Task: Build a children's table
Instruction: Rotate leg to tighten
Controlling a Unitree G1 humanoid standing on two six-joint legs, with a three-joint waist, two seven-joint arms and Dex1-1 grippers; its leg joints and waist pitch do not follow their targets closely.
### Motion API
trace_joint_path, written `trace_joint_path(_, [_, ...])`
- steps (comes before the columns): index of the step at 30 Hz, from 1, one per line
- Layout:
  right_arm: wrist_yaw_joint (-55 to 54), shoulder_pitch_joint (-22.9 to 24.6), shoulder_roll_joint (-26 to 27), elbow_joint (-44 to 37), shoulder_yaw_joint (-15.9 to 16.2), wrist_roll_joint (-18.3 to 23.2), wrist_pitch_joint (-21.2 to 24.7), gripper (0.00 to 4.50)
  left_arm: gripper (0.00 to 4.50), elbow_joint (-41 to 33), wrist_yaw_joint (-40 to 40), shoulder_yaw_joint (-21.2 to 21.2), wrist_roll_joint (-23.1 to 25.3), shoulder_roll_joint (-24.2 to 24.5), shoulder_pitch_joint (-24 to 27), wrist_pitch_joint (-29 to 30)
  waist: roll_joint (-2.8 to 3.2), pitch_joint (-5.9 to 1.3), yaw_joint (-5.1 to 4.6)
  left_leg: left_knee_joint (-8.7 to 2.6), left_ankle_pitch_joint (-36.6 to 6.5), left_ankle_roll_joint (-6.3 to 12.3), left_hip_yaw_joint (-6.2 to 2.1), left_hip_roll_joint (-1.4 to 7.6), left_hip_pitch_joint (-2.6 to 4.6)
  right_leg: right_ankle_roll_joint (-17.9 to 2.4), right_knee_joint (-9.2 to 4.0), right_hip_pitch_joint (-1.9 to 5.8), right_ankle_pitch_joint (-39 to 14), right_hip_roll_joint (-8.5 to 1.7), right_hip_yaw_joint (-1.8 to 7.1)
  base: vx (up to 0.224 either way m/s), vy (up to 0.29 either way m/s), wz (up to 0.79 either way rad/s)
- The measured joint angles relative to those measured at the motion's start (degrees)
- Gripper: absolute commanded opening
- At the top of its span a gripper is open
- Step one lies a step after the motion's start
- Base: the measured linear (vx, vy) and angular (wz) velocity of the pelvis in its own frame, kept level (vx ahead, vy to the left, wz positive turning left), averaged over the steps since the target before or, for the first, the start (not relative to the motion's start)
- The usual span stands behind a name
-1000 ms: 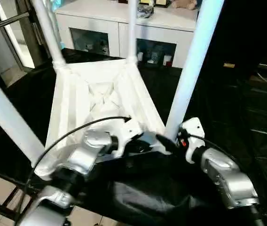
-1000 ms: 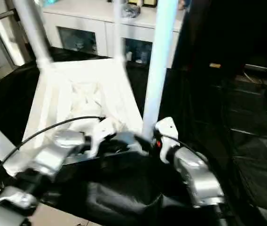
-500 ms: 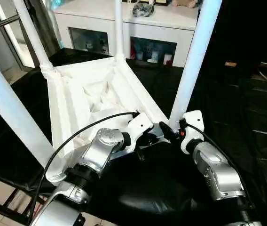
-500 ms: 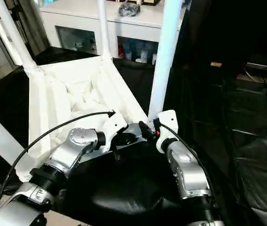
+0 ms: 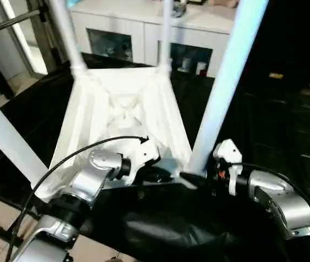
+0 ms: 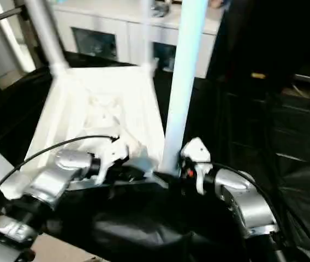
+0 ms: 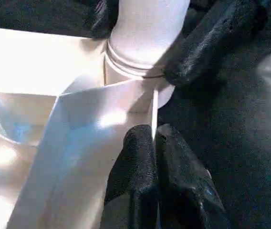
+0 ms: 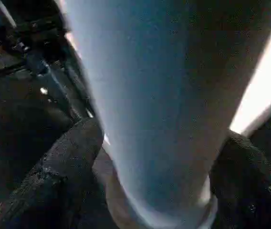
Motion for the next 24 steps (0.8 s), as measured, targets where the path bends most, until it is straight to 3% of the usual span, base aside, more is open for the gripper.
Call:
trace_joint_path(7, [3.2,0.2,-1.4,-1.2,1.0,1.6,1.7,3.18,0.0,-0.6,-3.5,-0.2,-0.8,1.6,0.4,0.0,-0.03,0.02,0.32,0.09,0.0,0.06,0.01,0.01,-0.02,0.0,0.01,0.0,0.0,-0.01,0.0,0.0,0.0,0.0])
trace_joint_path(9, [3.7,0.5,-1.7,-1.7,1.2,1.7,1.8,2.86,0.0,-0.9,-4.1,-0.3,-1.0,1.8,0.7,0.0,-0.04,0.03,0.51,0.08,0.0,0.06,0.01,0.02,-0.02,0.0,0.01,0.0,0.0,-0.01,-0.01,0.0,0.0,0.0])
trace_joint_path(15, [4.8,1.1,-2.4,-2.6,1.4,1.7,2.1,2.47,0.0,-1.9,-5.2,-0.5,-1.2,2.3,1.2,0.0,-0.05,0.03,0.84,0.09,0.0,0.07,0.01,0.02,-0.02,0.0,0.02,-0.01,0.0,-0.01,0.0,0.0,0.0,0.0])
trace_joint_path(24, [-1.6,1.7,0.7,-3.1,0.5,0.2,2.3,2.36,0.0,-1.5,-1.3,-0.2,-0.6,1.4,1.2,0.2,-0.1,0.05,0.46,0.15,0.0,0.04,0.03,0.02,0.08,0.0,0.14,0.16,0.0,0.0,0.05,0.0,0.0,0.0])
